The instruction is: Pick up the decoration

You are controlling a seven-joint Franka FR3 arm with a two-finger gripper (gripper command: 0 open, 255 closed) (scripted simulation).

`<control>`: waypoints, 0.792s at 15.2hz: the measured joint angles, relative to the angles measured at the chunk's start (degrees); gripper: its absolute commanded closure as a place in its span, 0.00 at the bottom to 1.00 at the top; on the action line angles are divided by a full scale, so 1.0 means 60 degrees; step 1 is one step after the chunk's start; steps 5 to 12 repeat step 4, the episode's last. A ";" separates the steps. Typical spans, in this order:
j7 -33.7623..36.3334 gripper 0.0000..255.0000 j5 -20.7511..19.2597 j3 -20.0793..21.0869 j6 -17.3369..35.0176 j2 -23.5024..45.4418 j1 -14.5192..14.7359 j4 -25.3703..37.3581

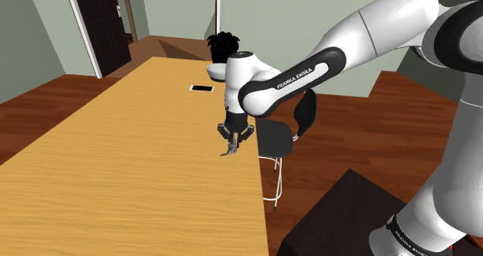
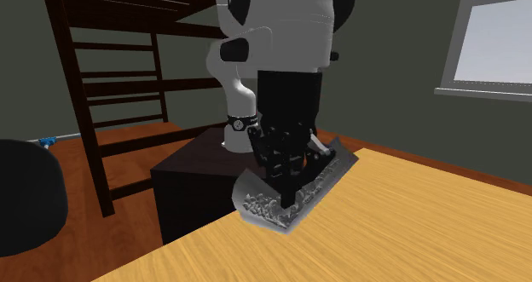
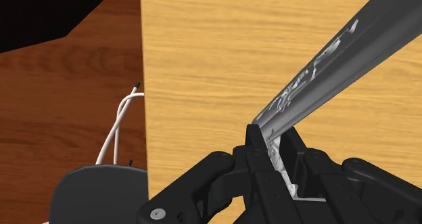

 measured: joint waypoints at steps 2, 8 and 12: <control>-0.0062 1.00 0.0096 0.0040 -0.0192 -0.0170 -0.0027 0.0037; -0.0096 1.00 0.0156 0.0065 -0.0362 -0.0261 -0.0033 0.0124; -0.0096 1.00 0.0156 0.0065 -0.0362 -0.0261 -0.0033 0.0124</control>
